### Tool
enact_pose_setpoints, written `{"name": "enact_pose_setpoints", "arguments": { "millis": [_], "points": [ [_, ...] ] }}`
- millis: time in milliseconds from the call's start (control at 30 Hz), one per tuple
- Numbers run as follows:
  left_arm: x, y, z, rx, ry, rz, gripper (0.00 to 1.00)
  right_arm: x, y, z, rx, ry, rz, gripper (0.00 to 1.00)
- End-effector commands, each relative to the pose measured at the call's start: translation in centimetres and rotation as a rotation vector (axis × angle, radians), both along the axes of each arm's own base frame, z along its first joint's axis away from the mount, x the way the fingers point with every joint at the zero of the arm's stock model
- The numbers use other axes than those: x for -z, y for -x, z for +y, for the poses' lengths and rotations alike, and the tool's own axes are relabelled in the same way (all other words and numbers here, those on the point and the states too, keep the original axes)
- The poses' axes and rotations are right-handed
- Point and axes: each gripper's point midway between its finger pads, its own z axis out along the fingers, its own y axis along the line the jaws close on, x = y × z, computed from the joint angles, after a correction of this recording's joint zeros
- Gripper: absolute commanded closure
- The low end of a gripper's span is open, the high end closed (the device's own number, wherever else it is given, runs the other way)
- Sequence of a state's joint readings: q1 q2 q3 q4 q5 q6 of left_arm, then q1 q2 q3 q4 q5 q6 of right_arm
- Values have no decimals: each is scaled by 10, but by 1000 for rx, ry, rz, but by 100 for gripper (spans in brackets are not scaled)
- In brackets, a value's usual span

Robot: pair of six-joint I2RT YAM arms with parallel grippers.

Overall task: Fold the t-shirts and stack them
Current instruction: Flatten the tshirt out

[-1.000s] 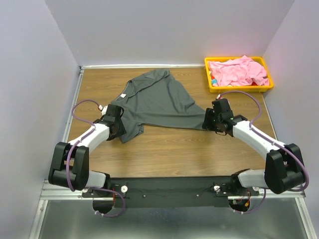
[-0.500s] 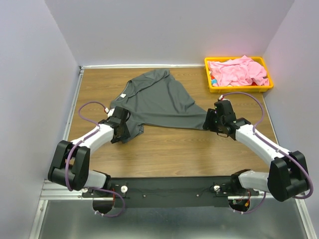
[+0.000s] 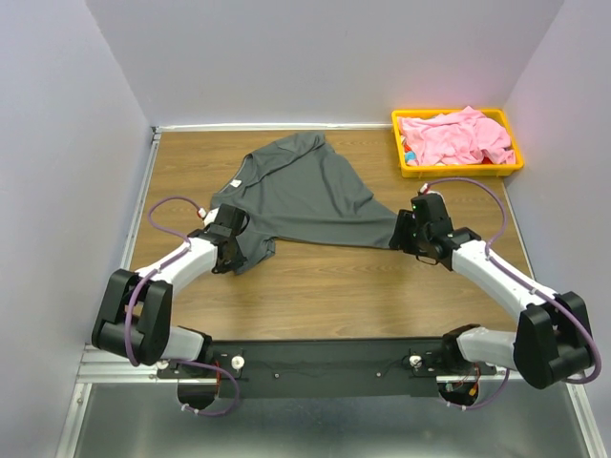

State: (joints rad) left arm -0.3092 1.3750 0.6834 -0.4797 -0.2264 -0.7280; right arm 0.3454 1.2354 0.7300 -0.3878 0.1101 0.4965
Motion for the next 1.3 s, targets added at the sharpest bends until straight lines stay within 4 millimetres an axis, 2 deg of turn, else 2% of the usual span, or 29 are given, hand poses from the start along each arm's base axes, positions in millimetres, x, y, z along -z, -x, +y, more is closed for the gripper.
{"name": "enact_pose_setpoints", "arguments": {
  "millis": [0,133,367,567,633,700,1000,1267],
  "points": [
    [0,9,-4,-12,31,14,82,4,5,-11,54,27,-1,36],
    [-5,8,-4,-12,33,-5,100,13,7,-20,148,36,16,36],
    [-23,2,-4,-14,48,-66,100,27,4,-34,256,50,50,40],
    [-33,0,-3,-12,47,-99,100,22,-13,-24,311,-28,25,42],
    [-35,-1,-3,-8,45,-105,100,25,-16,-24,342,-37,29,49],
    [-37,-2,-3,-4,46,-113,100,29,-20,-23,357,-45,38,52],
    [-43,-3,-4,9,54,-142,100,42,-27,-29,421,-41,49,52],
    [-48,-5,-9,32,79,-163,100,51,-35,-21,446,-82,79,52]
  ]
}}
